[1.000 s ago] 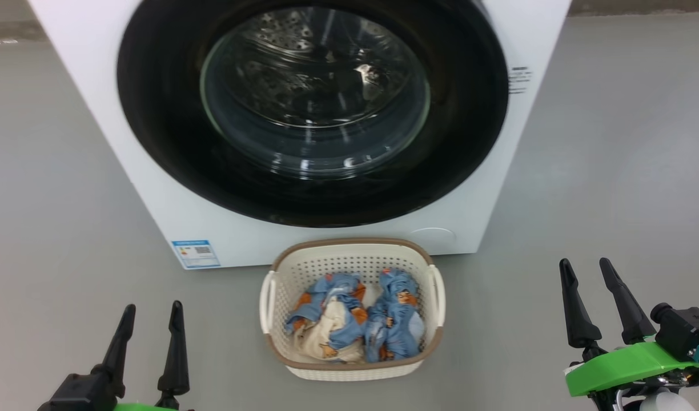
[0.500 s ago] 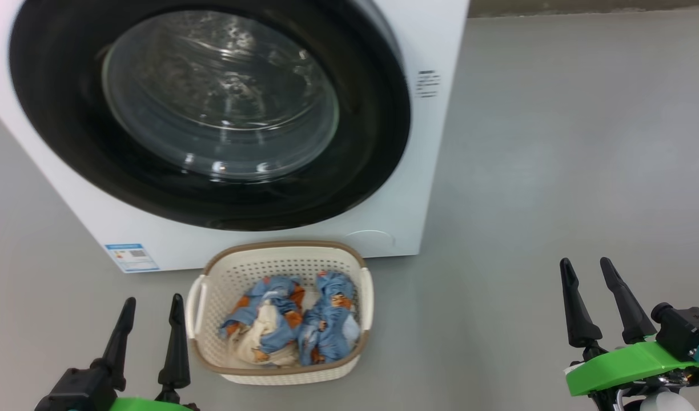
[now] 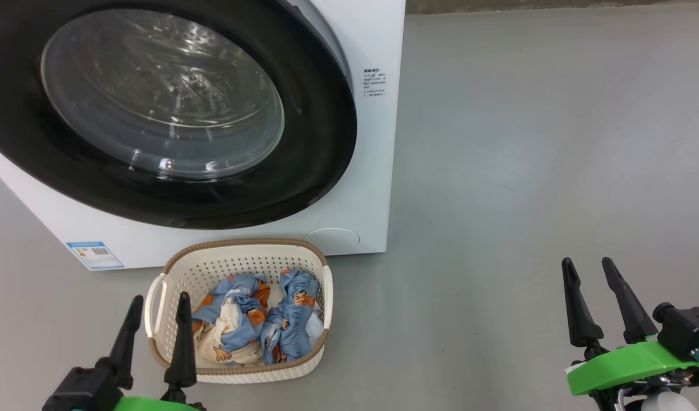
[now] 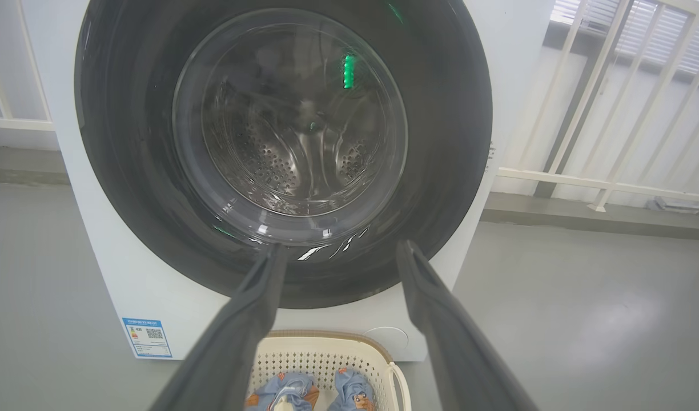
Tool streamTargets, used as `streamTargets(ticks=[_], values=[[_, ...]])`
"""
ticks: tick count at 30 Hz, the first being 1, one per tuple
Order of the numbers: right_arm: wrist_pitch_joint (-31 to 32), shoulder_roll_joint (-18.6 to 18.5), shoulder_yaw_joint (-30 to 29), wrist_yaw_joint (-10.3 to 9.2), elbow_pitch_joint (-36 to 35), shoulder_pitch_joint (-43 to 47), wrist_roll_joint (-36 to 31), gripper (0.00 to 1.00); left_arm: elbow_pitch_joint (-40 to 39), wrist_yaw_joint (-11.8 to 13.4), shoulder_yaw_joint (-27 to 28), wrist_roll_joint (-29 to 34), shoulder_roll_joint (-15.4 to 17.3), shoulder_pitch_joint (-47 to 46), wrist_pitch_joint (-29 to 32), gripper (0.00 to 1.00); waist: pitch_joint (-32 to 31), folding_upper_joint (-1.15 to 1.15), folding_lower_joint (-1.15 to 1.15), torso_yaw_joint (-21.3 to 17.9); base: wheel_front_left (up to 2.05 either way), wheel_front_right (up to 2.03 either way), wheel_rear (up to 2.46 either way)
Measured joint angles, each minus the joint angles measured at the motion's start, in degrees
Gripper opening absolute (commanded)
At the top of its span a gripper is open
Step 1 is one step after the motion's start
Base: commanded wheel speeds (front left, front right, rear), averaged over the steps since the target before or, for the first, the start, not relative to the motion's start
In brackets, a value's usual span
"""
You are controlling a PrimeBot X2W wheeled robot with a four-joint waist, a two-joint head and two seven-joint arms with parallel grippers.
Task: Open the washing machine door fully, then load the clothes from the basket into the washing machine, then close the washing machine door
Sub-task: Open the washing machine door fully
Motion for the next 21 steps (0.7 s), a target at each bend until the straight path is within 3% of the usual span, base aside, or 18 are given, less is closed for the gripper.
streamTargets(ticks=[10, 11, 12, 13, 14, 15, 21], values=[[0.0, 0.2, 1.6, 0.0, 0.8, -1.2, 1.5, 0.97, 0.0, 0.0, -1.0, 0.0, 0.0, 0.0, 0.0, 1.0, 0.5, 0.0, 0.0, 0.2, 0.0, 0.0, 0.0], [0.0, 0.2, 2.0, 0.0, 0.8, -1.8, 1.9, 0.79, 0.0, 0.0, -1.1, 0.0, 0.0, 0.0, 0.0, 1.0, 0.6, 0.0, 0.0, 0.2, 0.0, 0.0, 0.0], [0.0, 0.2, 2.2, 0.0, 0.8, -2.5, 2.4, 0.43, 0.0, 0.0, -1.3, 0.0, 0.0, 0.0, 0.0, 1.0, 0.7, 0.0, 0.0, 0.2, 0.0, 0.0, 0.0], [0.0, 0.2, 2.4, 0.0, 0.8, -3.1, 3.1, 0.43, 0.1, 0.0, -1.4, 0.0, 0.0, 0.0, 0.0, 1.0, 0.8, 0.0, 0.0, 0.3, 0.0, 0.0, 0.0], [0.0, 0.2, 2.6, 0.0, 0.9, -3.7, 3.7, 0.1, 0.1, 0.0, -1.6, 0.0, 0.0, 0.0, 0.0, 1.0, 0.9, 0.0, 0.0, 0.4, 0.0, 0.0, 0.0], [0.0, 0.2, 2.8, 0.0, 0.9, -4.2, 4.9, 0.0, 0.1, 0.0, -1.7, 0.0, 0.0, 0.0, 0.0, 1.0, 1.0, 0.0, 0.0, 0.4, 0.0, 0.0, 0.0], [-0.2, -0.6, 4.8, 0.0, 0.3, -8.3, 12.8, 0.0, 0.3, 0.0, -2.5, 0.0, -0.1, -0.4, 0.0, 1.0, 1.7, 0.0, 0.0, 1.2, 0.0, 0.0, 0.0]])
